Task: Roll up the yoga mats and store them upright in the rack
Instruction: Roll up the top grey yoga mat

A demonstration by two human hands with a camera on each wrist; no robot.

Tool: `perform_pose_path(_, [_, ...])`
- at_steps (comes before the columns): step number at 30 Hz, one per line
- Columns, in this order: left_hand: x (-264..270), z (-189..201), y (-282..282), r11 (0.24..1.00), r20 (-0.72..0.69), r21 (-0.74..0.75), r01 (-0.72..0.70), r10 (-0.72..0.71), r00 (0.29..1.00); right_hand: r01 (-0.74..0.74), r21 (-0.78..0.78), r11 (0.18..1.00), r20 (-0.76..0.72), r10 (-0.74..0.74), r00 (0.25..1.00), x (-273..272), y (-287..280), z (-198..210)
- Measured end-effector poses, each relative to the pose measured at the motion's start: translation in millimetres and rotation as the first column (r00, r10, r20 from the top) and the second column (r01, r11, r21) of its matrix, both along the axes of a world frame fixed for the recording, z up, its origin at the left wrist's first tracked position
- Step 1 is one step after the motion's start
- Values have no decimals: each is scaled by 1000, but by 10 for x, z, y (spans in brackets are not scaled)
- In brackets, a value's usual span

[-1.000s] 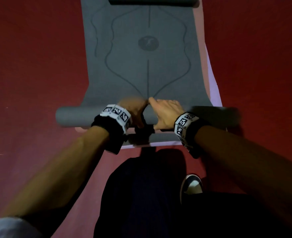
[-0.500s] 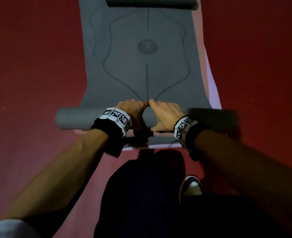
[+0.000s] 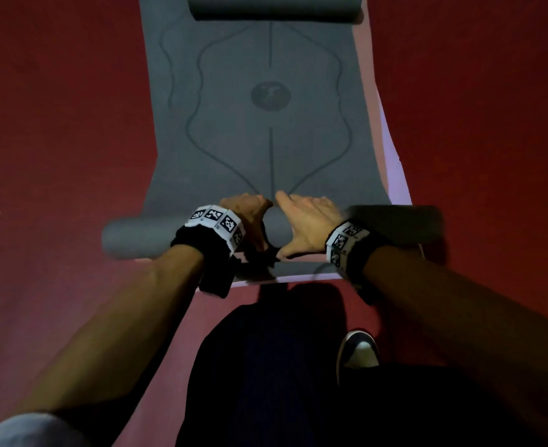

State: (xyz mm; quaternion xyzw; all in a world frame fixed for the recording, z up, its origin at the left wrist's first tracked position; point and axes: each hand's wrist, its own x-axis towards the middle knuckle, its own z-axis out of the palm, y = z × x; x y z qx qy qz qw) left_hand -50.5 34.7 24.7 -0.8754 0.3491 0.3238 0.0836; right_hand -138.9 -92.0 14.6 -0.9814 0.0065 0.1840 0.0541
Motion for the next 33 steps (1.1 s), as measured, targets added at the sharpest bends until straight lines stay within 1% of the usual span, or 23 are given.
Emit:
perform_pose_path(2, [59, -17, -30, 999, -44, 49, 15, -13, 999, 18, -16, 1000, 7, -17, 1000, -3, 44, -20])
perform_pose_path(4, [67, -9, 1, 1000, -31, -2, 21, -21, 999, 55, 0, 998, -24, -55, 998, 35, 28, -11])
perform_pose_path(7, [-55, 11, 77, 991, 133, -109, 82, -68, 989, 109, 37, 993, -117, -104, 988, 117, -48, 87])
perform_pose_path(9, [-149, -9, 78, 982, 189, -146, 119, -91, 978, 109, 56, 992, -170, -98, 981, 170, -83, 122])
perform_pose_path(12, [-115, -15, 83, 986, 141, -139, 95, -76, 987, 79, 89, 993, -197, -60, 979, 177, -79, 116])
perform_pose_path(15, [-4, -7, 65, 996, 66, -75, 54, -49, 997, 42, 98, 994, -118, -30, 993, 79, -48, 110])
perform_pose_path(17, [-14, -6, 23, 1000, 36, -25, 18, -17, 999, 9, 53, 999, -69, -6, 998, 15, -1, 114])
perform_pose_path(19, [11, -36, -31, 1000, 36, 10, -24, 24, 999, -1, 7, 1000, -55, 1, 998, 5, 47, 97])
perform_pose_path(20, [10, -38, -26, 1000, 46, 20, -18, 17, 999, 13, 4, 1000, -59, -12, 998, 12, 58, 89])
perform_pose_path(21, [2, -41, 0, 1000, 63, 0, 4, -4, 998, 31, 11, 999, -65, -31, 997, 42, 56, 85])
perform_pose_path(22, [-17, -53, 52, 998, 88, -55, 21, -16, 996, 51, 22, 998, -81, -50, 995, 74, 43, 91])
perform_pose_path(23, [-59, -52, 111, 989, 143, -133, 59, -40, 989, 70, 33, 997, -107, -67, 992, 108, 24, 108])
perform_pose_path(24, [-118, -59, 180, 979, 226, -177, 105, -64, 972, 89, 45, 995, -138, -83, 987, 143, 5, 126])
perform_pose_path(25, [-190, -74, 230, 972, 302, -192, 138, -75, 950, 105, 56, 993, -174, -94, 980, 176, -11, 146])
perform_pose_path(26, [-243, -87, 269, 970, 349, -197, 143, -67, 935, 111, 69, 991, -214, -94, 972, 207, -21, 159])
perform_pose_path(27, [-279, -111, 271, 972, 348, -196, 130, -55, 936, 105, 84, 991, -250, -81, 965, 228, -27, 171])
perform_pose_path(28, [-279, -131, 273, 973, 318, -202, 116, -47, 947, 97, 95, 991, -276, -68, 959, 242, -25, 175])
perform_pose_path(30, [-210, -124, 250, 974, 226, -208, 88, -39, 973, 79, 105, 991, -273, -48, 961, 238, -19, 162])
perform_pose_path(31, [-150, -102, 248, 976, 188, -205, 72, -33, 982, 58, 97, 994, -240, -33, 970, 213, -11, 146])
perform_pose_path(33, [-14, -90, 216, 986, 117, -166, 19, 0, 993, -17, 19, 1000, -132, 19, 991, 127, 17, 119])
